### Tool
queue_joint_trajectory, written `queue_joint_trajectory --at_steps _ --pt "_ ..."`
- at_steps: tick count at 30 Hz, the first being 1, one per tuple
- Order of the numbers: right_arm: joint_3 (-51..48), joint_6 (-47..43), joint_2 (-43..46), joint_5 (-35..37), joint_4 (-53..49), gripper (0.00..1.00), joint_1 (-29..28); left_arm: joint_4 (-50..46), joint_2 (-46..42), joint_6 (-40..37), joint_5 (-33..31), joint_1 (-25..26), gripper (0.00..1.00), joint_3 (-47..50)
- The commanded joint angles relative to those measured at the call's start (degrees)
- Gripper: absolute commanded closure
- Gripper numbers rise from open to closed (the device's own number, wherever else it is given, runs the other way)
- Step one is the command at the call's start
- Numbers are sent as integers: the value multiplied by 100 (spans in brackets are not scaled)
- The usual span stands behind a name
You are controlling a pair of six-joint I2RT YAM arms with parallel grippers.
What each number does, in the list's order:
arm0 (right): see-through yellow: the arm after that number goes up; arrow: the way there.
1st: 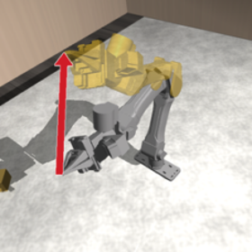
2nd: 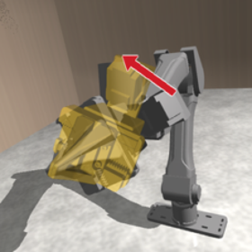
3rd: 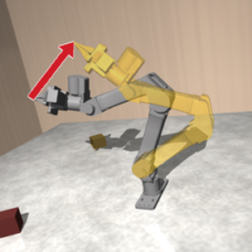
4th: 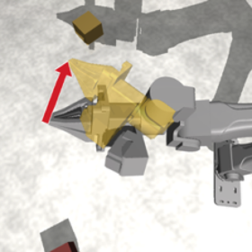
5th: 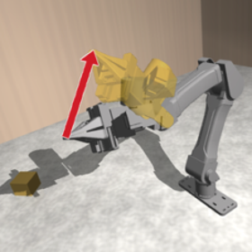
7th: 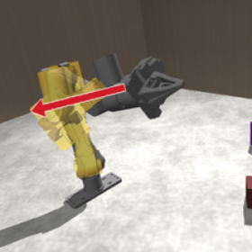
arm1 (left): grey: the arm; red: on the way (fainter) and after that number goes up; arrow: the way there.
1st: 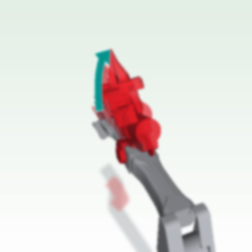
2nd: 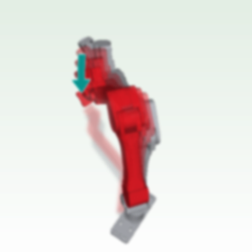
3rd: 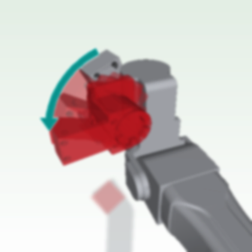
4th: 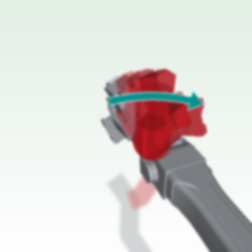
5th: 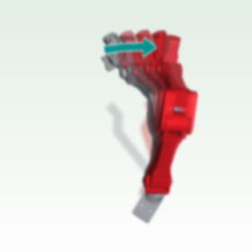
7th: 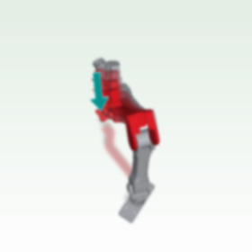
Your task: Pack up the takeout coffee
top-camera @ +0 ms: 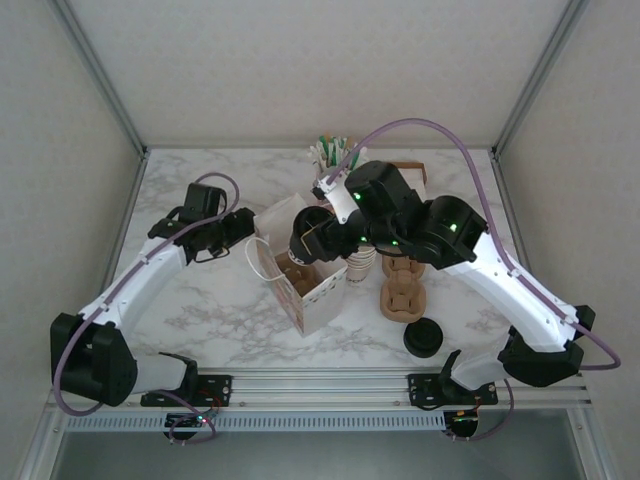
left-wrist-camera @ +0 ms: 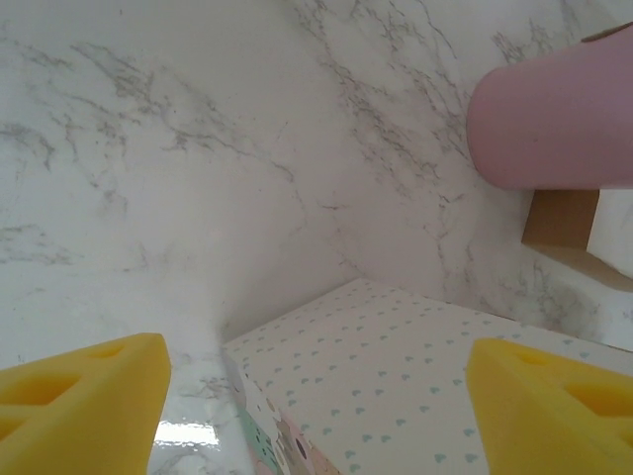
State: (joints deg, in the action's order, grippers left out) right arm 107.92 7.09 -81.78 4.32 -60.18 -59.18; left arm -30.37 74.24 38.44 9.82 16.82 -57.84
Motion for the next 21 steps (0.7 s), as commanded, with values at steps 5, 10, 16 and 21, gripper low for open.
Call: queue_joint_trajectory --at_steps 5,10,16,21 --pt "413 33 -436 463 -359 44 -208 31 -546 390 47 175 21 375" --pt "458 -50 -608 465 -427 44 -284 -4 -925 508 -23 480 21 568" --pt "450 -90 -774 495 -559 45 -285 -225 -1491 806 -250 613 21 895" --pt "353 -153 -878 290 -483 45 -301 -352 -2150 1160 -380 730 21 1197"
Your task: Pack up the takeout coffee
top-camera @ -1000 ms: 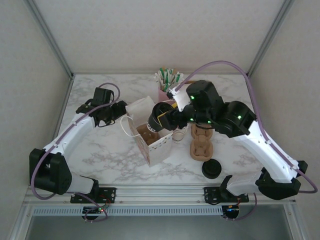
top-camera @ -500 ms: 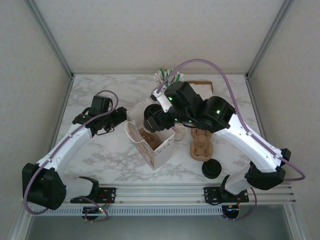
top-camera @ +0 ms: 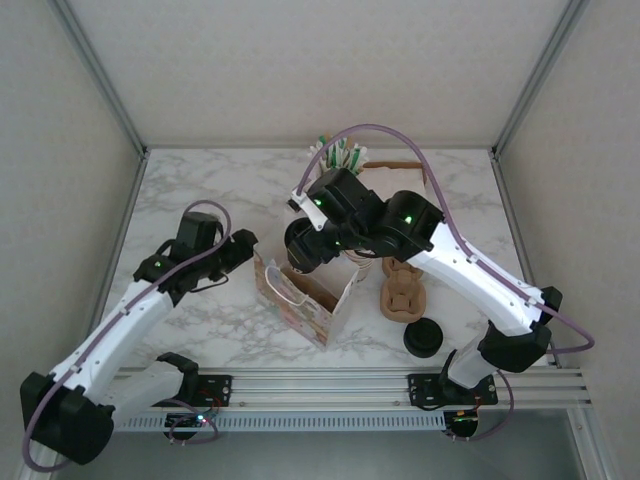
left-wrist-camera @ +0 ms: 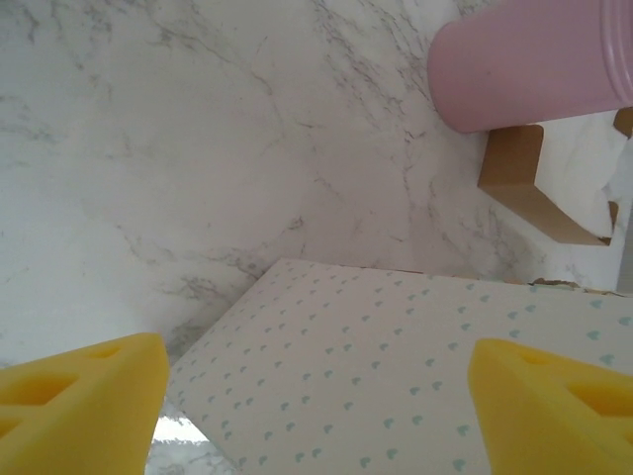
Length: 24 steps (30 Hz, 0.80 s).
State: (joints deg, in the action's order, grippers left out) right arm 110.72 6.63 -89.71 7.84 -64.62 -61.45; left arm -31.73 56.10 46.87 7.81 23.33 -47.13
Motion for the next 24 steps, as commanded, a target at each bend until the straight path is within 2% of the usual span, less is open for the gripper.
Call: queue_joint_trajectory --at_steps 1,9,17,24 --pt "58 -125 -103 -108 -16 45 -80 -281 -448 357 -220 81 21 156" --pt "-264 -481 -241 -521 282 46 -241 -452 -1160 747 -239 242 21 361" --pt "-865 -710 -220 -739 627 47 -250 -1751 -1270 -205 -1047 243 19 -636" --pt "-947 -903 -404 -678 614 47 -252 -2145 -1096 -1011 -707 242 18 -1326"
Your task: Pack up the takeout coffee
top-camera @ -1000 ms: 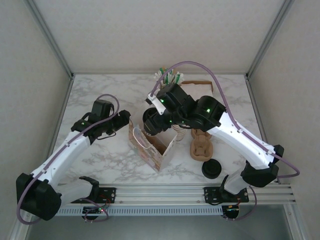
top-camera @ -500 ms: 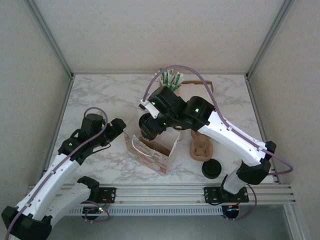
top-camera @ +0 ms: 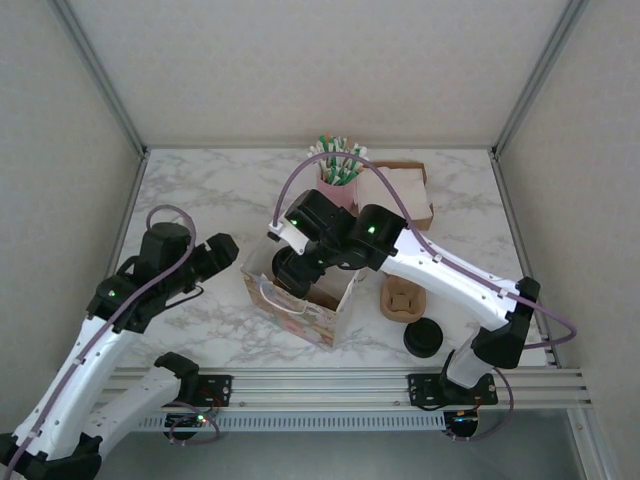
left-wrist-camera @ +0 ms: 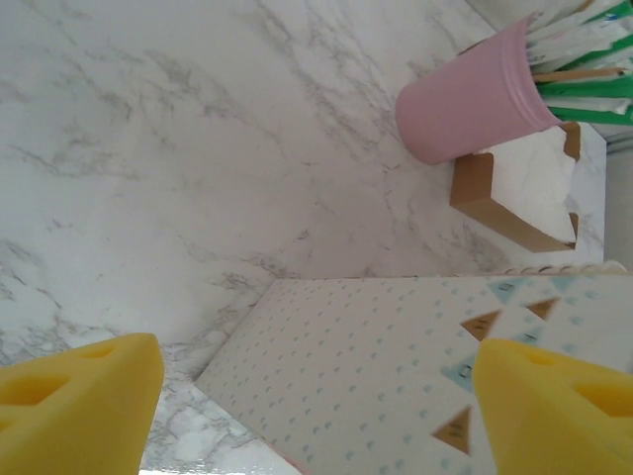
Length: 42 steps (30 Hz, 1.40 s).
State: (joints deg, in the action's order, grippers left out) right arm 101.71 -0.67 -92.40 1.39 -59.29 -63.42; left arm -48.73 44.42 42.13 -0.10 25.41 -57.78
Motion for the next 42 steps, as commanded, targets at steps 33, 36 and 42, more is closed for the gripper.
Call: queue_joint_trajectory --at_steps 33,36,42 --pt "-324 -601 -642 -20 -35 47 -56 -146 620 -1688 2273 30 38 -636" --pt "-370 -610 -663 -31 -30 46 -56 -106 624 -1660 2255 34 40 -538" --pt "-553 -636 -639 -32 40 46 -53 -284 699 -1620 1833 34 46 -450"
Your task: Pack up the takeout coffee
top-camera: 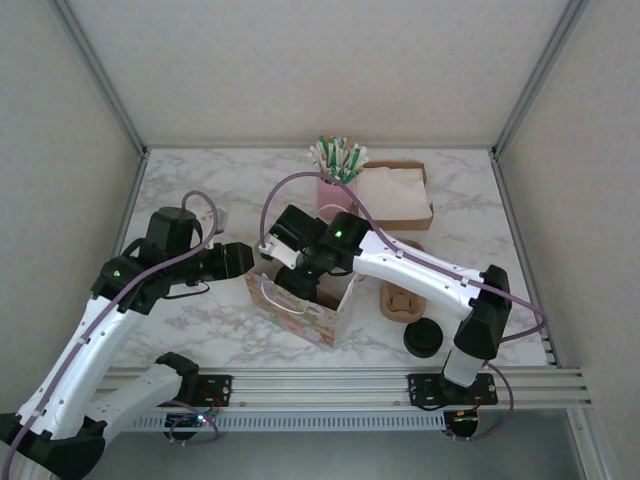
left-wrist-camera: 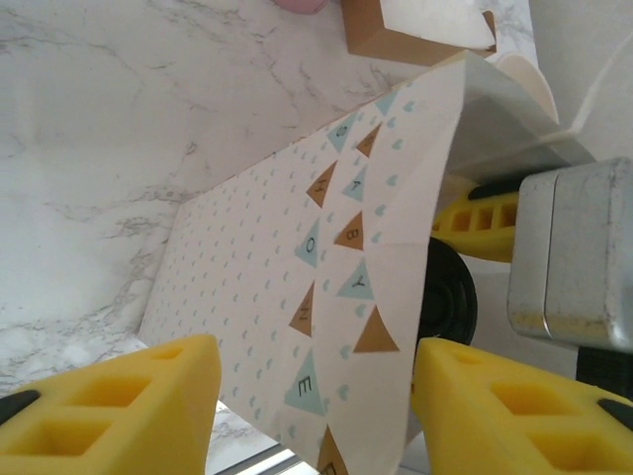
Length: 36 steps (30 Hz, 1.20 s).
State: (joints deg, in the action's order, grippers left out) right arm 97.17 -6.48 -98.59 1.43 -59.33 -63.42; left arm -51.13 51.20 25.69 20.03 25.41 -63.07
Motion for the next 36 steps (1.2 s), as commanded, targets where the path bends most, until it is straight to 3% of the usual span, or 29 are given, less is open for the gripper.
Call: queue_joint_trajectory --at_steps 1,12,17,22,27,31,36 --pt "-126 -56 -20 -37 64 46 -56 -53 22 39 -233 37 47 84" --pt "-232 4 -195 -17 271 46 -50 -10 -349 297 -827 34 48 187" --pt "-268 14 -347 -18 366 46 -48 68 -532 470 -925 34 45 242" --pt "-312 33 -429 -52 443 46 -53 207 -736 638 -971 34 35 201" --pt "-451 15 -468 -20 532 46 -52 345 -1092 832 -1656 34 25 283" --pt "-679 6 -493 16 585 46 -56 265 -1328 1099 -2439 26 30 458" --pt "-885 19 -462 26 651 46 -52 10 -1250 1448 -2871 8 33 610"
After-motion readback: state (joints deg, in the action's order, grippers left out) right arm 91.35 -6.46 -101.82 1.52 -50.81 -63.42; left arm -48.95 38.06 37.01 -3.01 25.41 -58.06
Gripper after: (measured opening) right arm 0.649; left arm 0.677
